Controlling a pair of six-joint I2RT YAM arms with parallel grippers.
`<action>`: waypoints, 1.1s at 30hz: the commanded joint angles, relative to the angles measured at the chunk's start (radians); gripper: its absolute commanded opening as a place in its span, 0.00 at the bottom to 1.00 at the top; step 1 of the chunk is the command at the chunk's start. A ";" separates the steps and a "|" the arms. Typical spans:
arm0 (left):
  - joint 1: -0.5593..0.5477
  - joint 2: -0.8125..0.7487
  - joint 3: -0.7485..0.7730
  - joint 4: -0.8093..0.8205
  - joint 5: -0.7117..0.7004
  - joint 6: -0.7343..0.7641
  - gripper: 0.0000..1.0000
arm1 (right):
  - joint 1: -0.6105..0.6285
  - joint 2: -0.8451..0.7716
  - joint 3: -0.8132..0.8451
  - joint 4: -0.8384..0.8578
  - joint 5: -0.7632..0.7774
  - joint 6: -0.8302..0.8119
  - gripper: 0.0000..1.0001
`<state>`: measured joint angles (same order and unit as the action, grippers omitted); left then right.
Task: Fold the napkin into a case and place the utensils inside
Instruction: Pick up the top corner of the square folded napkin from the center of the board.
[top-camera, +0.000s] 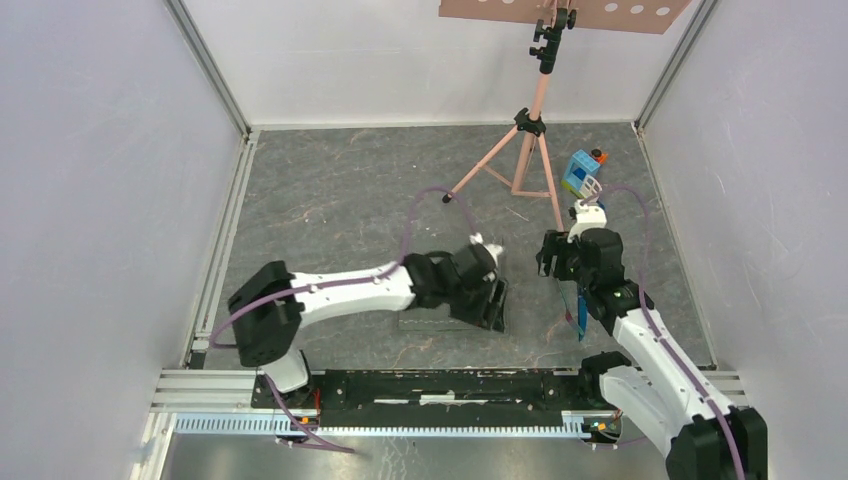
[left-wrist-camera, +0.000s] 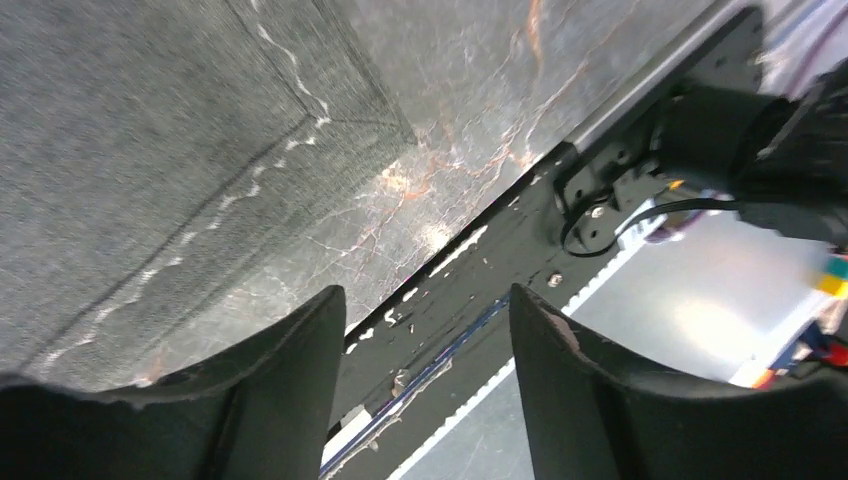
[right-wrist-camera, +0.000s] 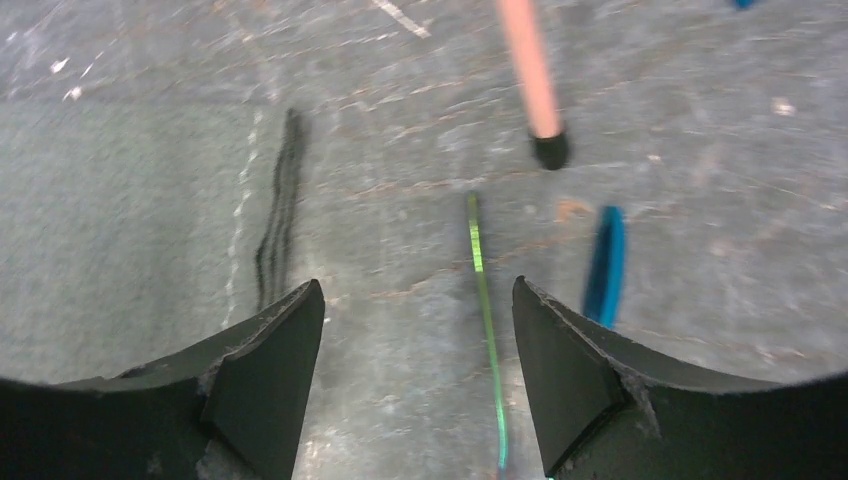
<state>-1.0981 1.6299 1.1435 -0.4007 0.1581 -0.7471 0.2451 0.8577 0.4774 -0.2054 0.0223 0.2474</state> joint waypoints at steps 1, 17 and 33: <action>-0.089 0.117 0.118 -0.149 -0.201 0.034 0.65 | -0.052 -0.062 -0.031 -0.018 0.143 0.012 0.72; -0.144 0.364 0.375 -0.193 -0.387 -0.035 0.40 | -0.096 -0.083 -0.108 0.032 0.114 -0.017 0.58; -0.195 0.500 0.493 -0.294 -0.450 -0.044 0.43 | -0.097 -0.086 -0.123 0.047 0.077 -0.021 0.58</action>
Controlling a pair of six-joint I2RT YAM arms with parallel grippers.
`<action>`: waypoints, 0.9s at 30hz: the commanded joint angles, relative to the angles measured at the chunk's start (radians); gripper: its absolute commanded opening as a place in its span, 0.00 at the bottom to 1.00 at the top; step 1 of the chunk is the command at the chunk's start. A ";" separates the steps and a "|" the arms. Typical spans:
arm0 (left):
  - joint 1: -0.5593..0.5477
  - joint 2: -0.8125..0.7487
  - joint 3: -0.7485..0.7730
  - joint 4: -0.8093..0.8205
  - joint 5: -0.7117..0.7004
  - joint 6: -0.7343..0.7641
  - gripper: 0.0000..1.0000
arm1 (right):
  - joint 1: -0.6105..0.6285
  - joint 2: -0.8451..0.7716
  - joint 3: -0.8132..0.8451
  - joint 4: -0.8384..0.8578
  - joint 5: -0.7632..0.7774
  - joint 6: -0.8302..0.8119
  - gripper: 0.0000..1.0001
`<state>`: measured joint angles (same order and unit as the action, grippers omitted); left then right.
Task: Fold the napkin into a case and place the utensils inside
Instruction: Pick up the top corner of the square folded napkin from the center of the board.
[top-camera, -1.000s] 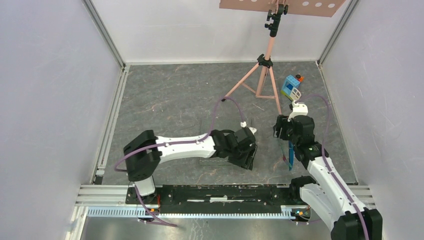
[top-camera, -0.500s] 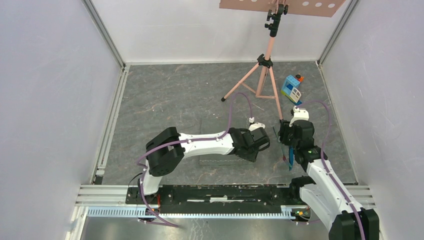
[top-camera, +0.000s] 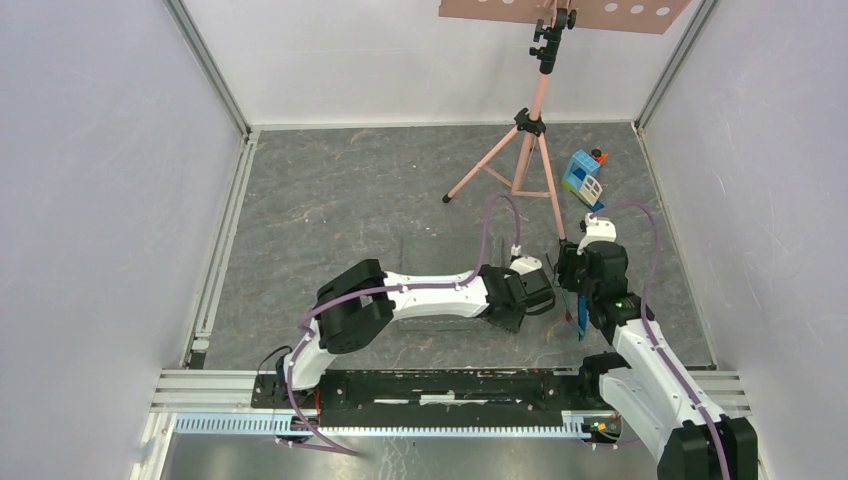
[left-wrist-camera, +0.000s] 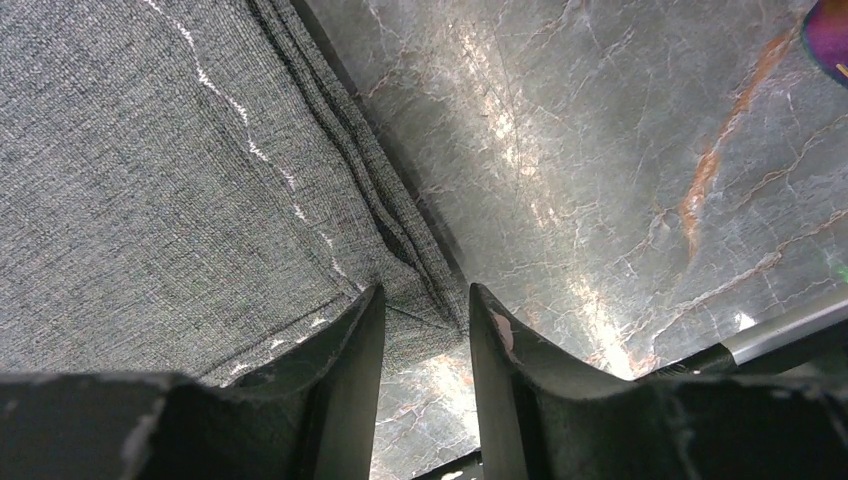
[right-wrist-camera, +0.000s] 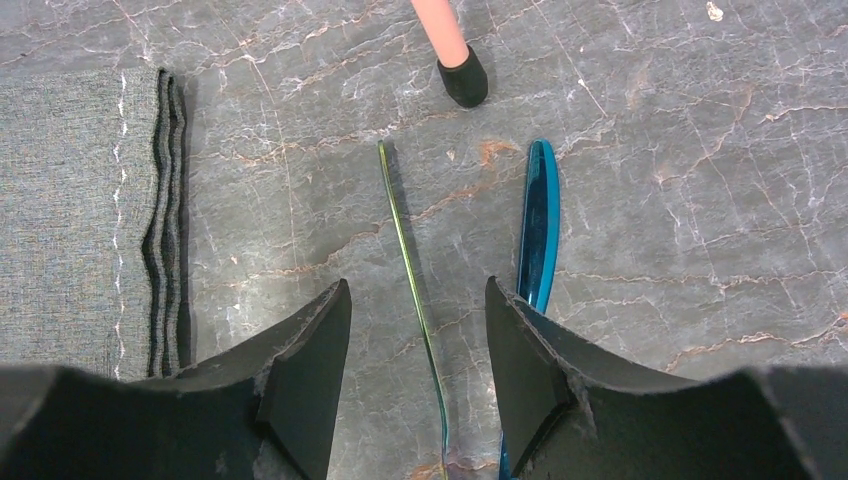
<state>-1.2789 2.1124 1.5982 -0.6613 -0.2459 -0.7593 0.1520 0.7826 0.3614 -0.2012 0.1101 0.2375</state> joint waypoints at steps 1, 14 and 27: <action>-0.014 0.018 0.039 -0.035 -0.048 -0.031 0.43 | -0.004 -0.010 -0.007 0.042 -0.011 -0.011 0.58; -0.019 -0.024 0.022 -0.033 -0.042 -0.028 0.39 | -0.004 -0.006 -0.012 0.049 -0.032 -0.014 0.57; -0.020 -0.049 0.016 -0.038 -0.058 -0.020 0.20 | -0.004 -0.005 -0.012 0.051 -0.041 -0.016 0.57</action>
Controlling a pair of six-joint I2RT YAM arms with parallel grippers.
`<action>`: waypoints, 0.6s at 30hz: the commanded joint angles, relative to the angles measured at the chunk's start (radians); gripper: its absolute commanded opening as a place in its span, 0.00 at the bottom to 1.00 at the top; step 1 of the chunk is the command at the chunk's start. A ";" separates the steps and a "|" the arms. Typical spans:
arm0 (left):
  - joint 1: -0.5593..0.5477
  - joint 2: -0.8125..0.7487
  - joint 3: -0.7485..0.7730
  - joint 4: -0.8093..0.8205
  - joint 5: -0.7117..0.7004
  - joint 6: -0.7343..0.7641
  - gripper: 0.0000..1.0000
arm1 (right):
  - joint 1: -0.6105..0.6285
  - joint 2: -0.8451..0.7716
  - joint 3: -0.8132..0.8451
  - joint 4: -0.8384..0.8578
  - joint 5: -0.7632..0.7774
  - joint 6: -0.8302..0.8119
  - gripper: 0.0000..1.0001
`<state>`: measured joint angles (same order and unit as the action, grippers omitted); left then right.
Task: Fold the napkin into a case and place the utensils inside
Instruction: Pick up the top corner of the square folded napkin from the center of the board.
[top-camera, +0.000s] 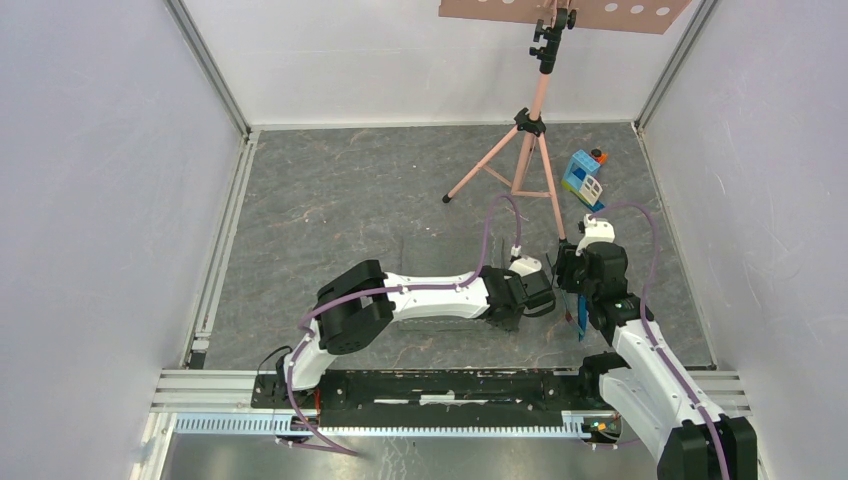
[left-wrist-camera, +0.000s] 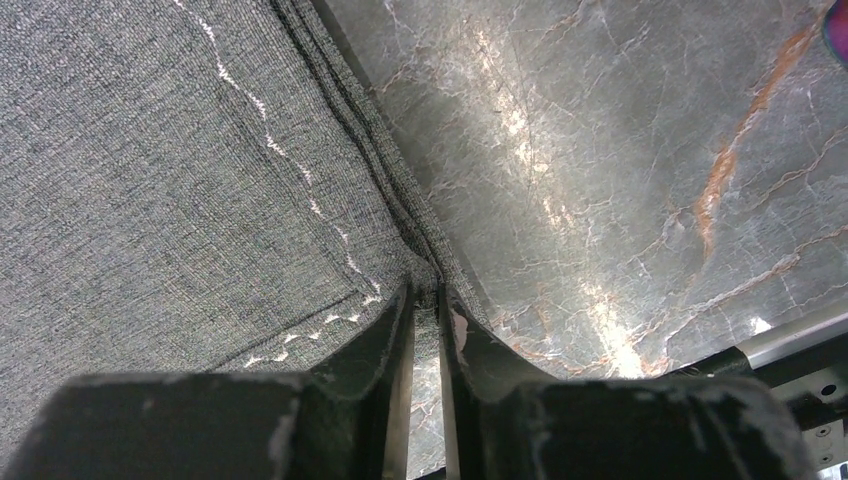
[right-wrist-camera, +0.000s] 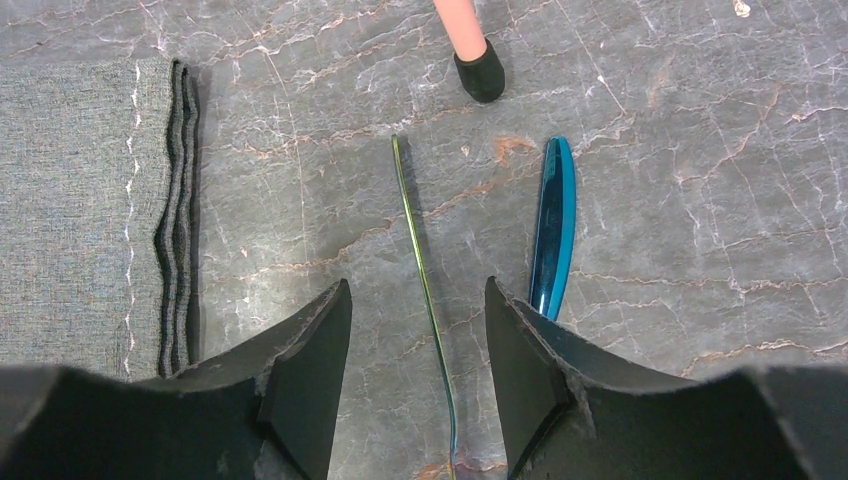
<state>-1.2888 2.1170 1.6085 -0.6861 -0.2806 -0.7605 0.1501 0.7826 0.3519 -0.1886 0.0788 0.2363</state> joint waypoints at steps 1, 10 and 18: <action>-0.010 -0.059 0.007 -0.016 -0.029 -0.018 0.19 | -0.001 -0.004 -0.003 0.040 -0.012 -0.015 0.57; -0.005 -0.121 -0.011 -0.031 -0.052 -0.013 0.12 | -0.002 0.002 -0.003 0.043 -0.023 -0.017 0.57; 0.017 -0.156 -0.063 0.032 0.021 0.002 0.14 | -0.001 0.007 -0.003 0.047 -0.035 -0.020 0.57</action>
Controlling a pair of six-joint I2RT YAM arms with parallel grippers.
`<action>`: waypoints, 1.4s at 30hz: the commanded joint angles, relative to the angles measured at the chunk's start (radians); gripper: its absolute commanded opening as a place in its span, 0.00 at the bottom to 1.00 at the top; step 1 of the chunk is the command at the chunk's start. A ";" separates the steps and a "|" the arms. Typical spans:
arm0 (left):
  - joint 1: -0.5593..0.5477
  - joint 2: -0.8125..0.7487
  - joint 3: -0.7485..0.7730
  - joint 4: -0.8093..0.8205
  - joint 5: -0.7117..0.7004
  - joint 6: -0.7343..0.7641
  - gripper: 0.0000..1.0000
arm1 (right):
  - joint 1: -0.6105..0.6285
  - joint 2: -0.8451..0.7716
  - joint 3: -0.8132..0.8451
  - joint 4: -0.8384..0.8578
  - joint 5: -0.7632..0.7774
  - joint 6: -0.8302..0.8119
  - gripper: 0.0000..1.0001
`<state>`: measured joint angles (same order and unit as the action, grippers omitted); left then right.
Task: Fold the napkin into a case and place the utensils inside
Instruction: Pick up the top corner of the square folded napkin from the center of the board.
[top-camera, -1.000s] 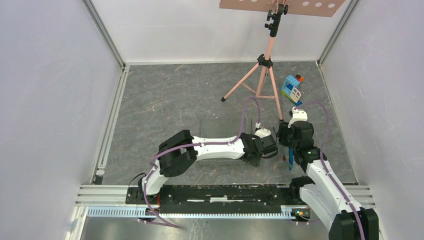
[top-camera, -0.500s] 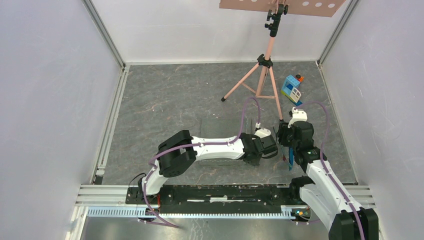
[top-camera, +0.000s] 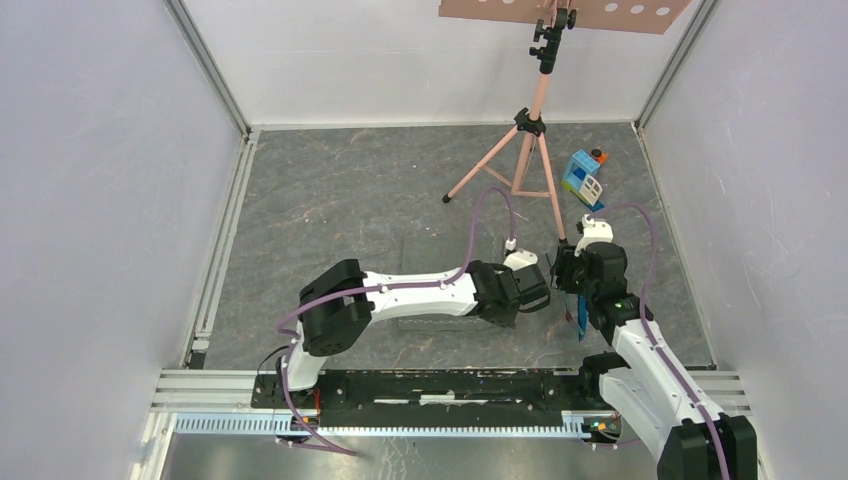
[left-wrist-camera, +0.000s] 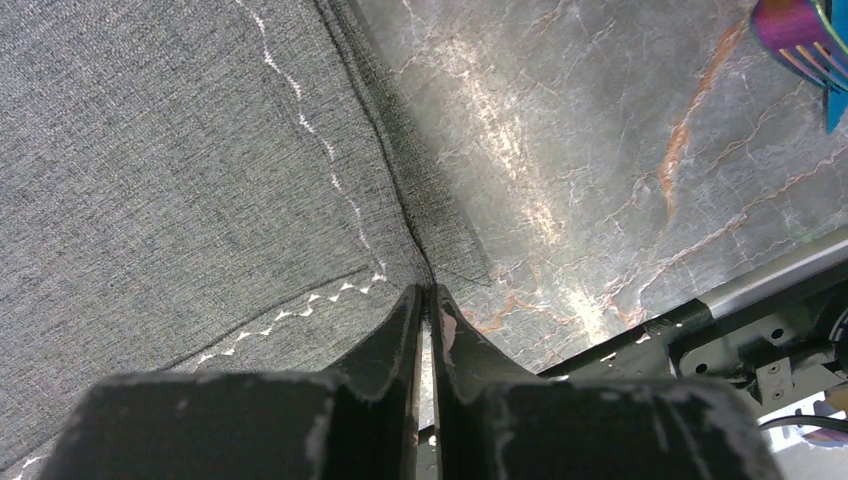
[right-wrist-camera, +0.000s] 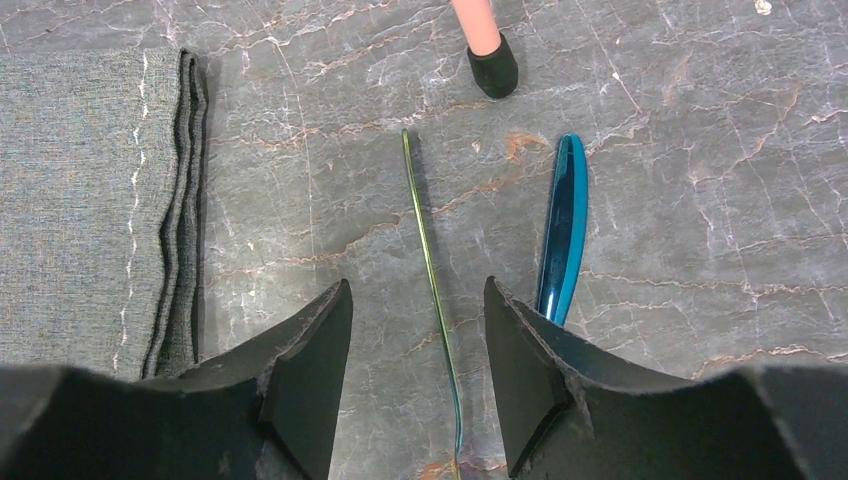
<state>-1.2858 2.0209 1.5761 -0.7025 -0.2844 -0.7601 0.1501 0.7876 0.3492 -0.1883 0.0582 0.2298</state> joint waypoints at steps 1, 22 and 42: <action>0.016 -0.061 -0.037 0.063 0.040 0.005 0.16 | -0.001 0.004 -0.002 0.048 -0.017 -0.013 0.57; 0.002 0.027 -0.001 0.041 0.041 0.027 0.43 | -0.003 0.018 -0.005 0.056 -0.041 -0.016 0.57; 0.002 0.038 0.030 0.001 -0.013 0.036 0.16 | -0.002 0.020 -0.004 0.055 -0.049 -0.018 0.56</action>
<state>-1.2804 2.0693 1.5719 -0.6815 -0.2382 -0.7567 0.1501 0.8062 0.3462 -0.1738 0.0212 0.2260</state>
